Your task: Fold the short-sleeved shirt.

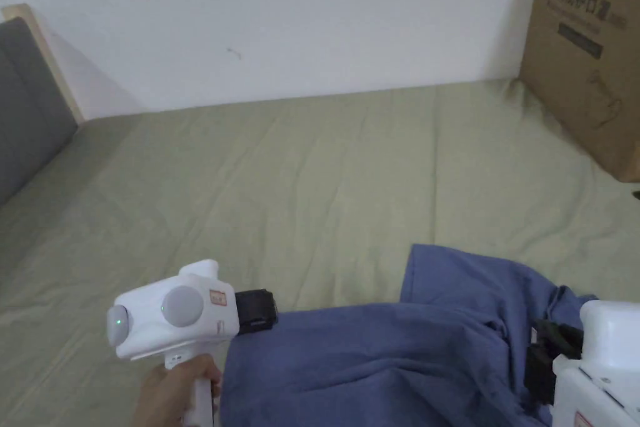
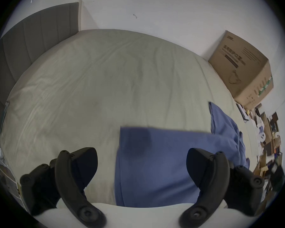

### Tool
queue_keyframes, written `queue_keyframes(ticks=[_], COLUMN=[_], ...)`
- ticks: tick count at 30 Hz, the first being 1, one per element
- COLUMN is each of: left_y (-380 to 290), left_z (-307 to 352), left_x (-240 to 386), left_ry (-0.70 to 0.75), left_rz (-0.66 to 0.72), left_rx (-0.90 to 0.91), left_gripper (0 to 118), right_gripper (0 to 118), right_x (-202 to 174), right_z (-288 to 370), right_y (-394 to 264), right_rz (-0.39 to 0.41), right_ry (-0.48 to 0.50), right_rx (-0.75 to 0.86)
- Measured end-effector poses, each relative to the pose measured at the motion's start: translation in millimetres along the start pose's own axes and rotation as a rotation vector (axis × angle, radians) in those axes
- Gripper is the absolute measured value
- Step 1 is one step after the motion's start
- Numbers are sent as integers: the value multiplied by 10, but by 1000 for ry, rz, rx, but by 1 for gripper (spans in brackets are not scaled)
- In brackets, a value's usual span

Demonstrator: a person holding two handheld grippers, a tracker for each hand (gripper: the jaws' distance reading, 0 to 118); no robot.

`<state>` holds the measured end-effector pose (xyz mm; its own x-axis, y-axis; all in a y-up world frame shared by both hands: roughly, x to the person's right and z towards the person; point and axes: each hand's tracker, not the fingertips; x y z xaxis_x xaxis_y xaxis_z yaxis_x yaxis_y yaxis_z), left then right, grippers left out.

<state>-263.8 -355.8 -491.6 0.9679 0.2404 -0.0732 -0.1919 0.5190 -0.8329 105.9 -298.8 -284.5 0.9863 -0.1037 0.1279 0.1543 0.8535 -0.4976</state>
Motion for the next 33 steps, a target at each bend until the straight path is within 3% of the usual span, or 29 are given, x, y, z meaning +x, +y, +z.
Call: queue_keyframes(ticks=[4,6,7,8,10,11,12,14,17,20,23,24,25,27,31,32,33], left_y=[113,-25,-131,-267,-287,-270,-265,-223,-206,-189,-160,-162,-160,-153,-159,-162,-165], left_z=[-496,-759,-800,-732,-697,-684,-622,-595,-522,-280,-2,81,156,301,430,423,439], left_x=[-4,19,99,225,382,426,451,495,458,367,275,248,235,214,172,157,143], left_ry=[-31,4,76,136,194,208,231,303,246,174,97,84,74,56,37,36,35], left_rz=[65,91,39,-106,-151,-125,-103,-99,-126,-70,-15,-14,-14,-21,-19,-19,-12], left_rx=[-81,-170,-152,-36,-13,-4,22,16,1,35,68,81,91,104,125,126,126], left_gripper=[107,88,83,79,54,33,1,1,1,1,1,1,1,1,1,1,1], right_gripper=[0,0,0,0,0,0,0,0,0,3,75,99,108,109,107,103,91], right_x=[122,213,257,321,437,494,551,653,802,986,1074,1070,1051,1060,1077,1078,1075], right_z=[-112,-137,-150,-174,-215,-238,-257,-303,-421,-705,-1157,-1332,-1510,-1903,-2603,-2745,-2887], right_y=[-27,-50,-60,-65,-70,-66,-59,-5,177,490,831,920,990,1063,829,709,554], right_rz=[22,17,12,4,-10,-18,-22,-20,21,23,61,94,130,177,189,191,209], right_ry=[-2,-14,-25,-33,-43,-50,-51,-40,-2,123,223,215,209,195,116,111,133], right_rx=[-40,-57,-62,-71,-89,-96,-100,-121,-131,-180,-234,-248,-261,-316,-528,-588,-660])
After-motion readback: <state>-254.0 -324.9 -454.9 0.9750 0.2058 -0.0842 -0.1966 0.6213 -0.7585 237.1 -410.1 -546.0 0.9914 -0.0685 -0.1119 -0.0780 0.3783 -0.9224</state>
